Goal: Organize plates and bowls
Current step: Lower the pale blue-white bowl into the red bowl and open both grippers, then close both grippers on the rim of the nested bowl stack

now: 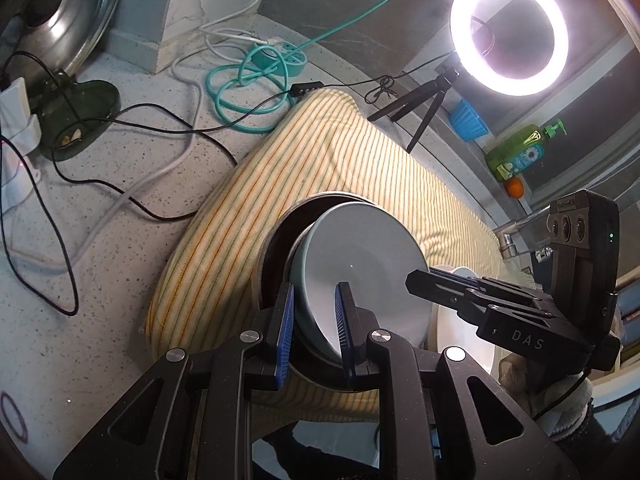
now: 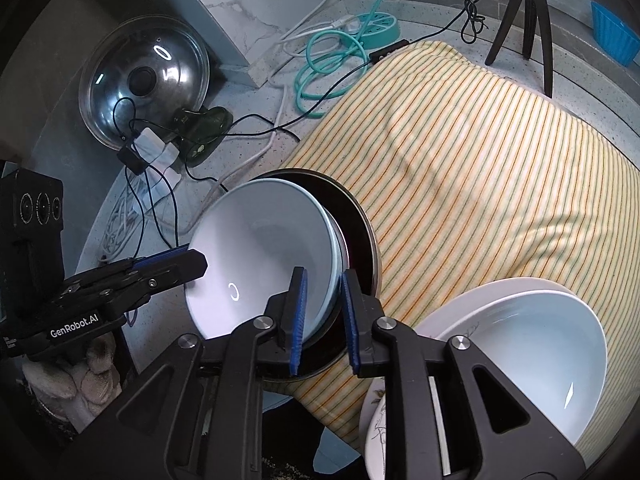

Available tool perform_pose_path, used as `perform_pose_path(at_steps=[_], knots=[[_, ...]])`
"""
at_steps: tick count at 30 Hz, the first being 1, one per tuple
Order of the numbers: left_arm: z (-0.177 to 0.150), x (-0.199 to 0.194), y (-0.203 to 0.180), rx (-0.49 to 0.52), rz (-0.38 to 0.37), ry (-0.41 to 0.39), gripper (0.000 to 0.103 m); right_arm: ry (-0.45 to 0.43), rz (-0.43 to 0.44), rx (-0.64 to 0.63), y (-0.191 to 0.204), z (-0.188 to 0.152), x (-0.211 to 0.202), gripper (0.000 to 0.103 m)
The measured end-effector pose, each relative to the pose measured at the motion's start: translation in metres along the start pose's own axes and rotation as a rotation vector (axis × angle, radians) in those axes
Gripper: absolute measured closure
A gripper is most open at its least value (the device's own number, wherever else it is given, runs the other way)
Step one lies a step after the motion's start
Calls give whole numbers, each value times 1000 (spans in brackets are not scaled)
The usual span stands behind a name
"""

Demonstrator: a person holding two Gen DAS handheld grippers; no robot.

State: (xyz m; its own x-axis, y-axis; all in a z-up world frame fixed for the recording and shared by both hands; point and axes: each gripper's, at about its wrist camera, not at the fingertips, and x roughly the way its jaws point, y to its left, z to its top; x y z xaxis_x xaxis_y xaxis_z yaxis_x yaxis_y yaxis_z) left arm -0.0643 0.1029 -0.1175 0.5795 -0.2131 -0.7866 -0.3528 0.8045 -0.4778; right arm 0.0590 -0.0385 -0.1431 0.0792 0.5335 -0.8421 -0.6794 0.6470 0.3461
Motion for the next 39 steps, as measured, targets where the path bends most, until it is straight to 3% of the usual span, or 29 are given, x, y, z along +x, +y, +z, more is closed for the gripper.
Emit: perform_pose_path(at_steps=[1, 3, 6, 10, 18, 26, 39], knots=[[0, -1, 0, 1, 3, -2, 84, -10, 2, -1, 0, 0, -2, 61], [1, -3, -1, 4, 3, -9, 84, -32, 10, -4, 0, 1, -8, 49], [2, -6, -2, 9, 7, -21, 84, -61, 16, -3, -1, 2, -18, 49], [6, -11, 2, -2, 14, -43, 84, -97, 22, 21, -9, 2, -29, 36], [10, -11, 20, -43, 38, -57, 84, -134, 17, 105, -35, -1, -44, 36], [7, -6, 28, -58, 40, -37, 84, -111, 26, 174, -55, -9, -40, 37], [2, 4, 30, -51, 39, -7, 84, -51, 51, 180, -49, -15, -17, 58]])
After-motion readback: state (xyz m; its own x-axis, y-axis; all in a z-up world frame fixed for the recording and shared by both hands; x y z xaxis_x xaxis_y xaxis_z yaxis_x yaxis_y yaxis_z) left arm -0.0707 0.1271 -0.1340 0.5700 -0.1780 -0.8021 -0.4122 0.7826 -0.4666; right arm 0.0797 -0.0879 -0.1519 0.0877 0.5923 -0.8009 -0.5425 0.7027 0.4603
